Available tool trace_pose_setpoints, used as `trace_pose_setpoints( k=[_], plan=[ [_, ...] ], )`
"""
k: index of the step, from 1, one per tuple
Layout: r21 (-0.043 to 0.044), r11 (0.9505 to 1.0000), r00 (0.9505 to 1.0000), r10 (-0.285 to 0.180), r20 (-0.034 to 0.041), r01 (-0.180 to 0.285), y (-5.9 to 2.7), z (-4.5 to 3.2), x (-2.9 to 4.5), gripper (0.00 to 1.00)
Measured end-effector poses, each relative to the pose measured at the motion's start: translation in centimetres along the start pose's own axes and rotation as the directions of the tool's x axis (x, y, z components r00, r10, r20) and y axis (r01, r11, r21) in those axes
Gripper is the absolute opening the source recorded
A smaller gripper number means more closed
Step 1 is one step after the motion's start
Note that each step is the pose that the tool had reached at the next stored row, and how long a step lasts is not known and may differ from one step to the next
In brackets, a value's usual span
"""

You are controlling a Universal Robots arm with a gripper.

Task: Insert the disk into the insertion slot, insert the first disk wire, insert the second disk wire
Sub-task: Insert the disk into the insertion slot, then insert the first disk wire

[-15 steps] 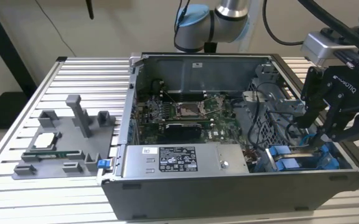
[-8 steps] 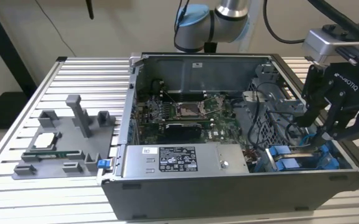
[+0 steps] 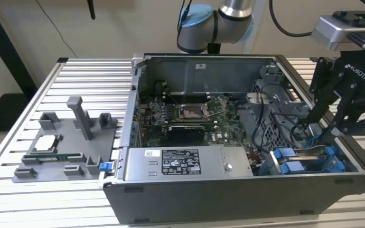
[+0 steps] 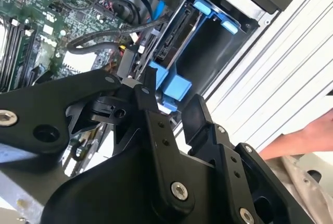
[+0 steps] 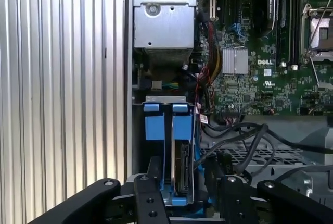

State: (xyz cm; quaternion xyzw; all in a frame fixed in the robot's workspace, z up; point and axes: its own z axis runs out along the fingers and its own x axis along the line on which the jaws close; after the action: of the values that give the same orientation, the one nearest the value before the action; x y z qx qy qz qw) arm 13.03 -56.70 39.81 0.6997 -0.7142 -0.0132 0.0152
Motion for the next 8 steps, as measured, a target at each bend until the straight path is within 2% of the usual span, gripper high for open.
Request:
trace_pose_setpoints(
  k=[8],
  plan=[
    [0.0,1.0,1.0,0.0,0.0018,0.0,0.42,0.01,-1.59,1.0]
  ],
)
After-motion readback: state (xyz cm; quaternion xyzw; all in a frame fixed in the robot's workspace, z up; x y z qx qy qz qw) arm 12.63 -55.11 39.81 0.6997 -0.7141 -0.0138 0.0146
